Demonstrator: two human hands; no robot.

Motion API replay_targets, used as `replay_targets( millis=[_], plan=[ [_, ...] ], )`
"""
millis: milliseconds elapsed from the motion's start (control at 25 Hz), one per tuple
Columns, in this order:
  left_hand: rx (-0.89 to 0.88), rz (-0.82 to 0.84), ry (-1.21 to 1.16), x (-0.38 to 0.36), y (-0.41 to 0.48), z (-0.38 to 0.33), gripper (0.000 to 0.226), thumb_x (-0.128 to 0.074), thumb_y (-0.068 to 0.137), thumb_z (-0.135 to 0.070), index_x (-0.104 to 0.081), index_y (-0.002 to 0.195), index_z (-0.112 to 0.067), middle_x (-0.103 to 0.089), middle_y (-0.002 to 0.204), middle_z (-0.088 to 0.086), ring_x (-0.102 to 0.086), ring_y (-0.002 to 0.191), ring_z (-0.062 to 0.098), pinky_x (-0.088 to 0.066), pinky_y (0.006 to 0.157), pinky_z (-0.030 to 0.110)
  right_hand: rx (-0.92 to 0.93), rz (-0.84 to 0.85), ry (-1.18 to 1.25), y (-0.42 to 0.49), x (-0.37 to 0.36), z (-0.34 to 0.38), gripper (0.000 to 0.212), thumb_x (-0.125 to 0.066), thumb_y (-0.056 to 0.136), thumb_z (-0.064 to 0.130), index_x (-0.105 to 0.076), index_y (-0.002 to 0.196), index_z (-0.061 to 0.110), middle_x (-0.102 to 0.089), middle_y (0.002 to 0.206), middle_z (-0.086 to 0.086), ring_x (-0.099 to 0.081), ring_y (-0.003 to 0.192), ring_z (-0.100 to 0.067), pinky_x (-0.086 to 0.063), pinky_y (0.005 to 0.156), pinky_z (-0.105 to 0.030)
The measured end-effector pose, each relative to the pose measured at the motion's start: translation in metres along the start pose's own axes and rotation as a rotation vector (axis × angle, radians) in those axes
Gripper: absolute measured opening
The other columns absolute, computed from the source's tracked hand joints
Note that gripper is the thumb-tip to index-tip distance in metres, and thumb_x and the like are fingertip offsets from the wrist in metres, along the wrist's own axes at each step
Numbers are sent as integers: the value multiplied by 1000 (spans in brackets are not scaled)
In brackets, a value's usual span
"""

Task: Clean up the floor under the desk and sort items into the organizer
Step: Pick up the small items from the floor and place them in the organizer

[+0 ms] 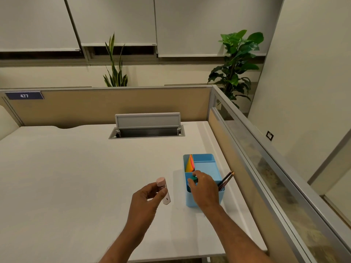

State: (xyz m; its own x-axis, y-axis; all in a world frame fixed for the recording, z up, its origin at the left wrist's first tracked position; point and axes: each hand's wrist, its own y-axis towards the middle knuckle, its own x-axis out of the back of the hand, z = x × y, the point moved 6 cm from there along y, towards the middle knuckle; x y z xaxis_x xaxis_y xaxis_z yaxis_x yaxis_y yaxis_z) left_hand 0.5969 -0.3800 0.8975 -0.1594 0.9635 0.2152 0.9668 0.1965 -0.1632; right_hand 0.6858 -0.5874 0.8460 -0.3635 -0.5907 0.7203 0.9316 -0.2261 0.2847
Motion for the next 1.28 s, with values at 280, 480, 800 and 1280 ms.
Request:
replay_targets(
  millis=[280,480,800,1280],
  plan=[
    [14,0,13,3,4,12,31,-70,89,-31,-70,120,-29,-75,112,-8,-66,106,14,-53,98,44,63,-90,-277,-3,-16,9,23,-65,90,33,-70,106,16,-70,88,-5,-63,83,-19,-55,62,-31],
    [6,8,16,0,9,12,35,-68,90,-31,-67,125,-27,-73,115,-6,-65,104,13,-52,98,45,185,-90,-434,-7,-32,5,28,-87,65,33,-68,76,16,-67,68,-4,-63,63,-18,-52,47,-28],
    [-59,33,77,-15,24,13,38,-65,93,-28,-65,130,-22,-72,117,-5,-64,104,10,-51,95,36,-73,-198,112,-12,5,-5,11,-63,94,24,-69,99,17,-71,93,0,-66,87,-17,-53,64,-18],
    [-242,100,204,-68,37,16,33,-63,91,-36,-64,124,-35,-70,116,-11,-64,105,12,-54,85,20,-90,107,610,-38,21,32,26,-70,87,37,-63,112,32,-67,107,11,-63,102,-9,-55,75,-10]
  ],
)
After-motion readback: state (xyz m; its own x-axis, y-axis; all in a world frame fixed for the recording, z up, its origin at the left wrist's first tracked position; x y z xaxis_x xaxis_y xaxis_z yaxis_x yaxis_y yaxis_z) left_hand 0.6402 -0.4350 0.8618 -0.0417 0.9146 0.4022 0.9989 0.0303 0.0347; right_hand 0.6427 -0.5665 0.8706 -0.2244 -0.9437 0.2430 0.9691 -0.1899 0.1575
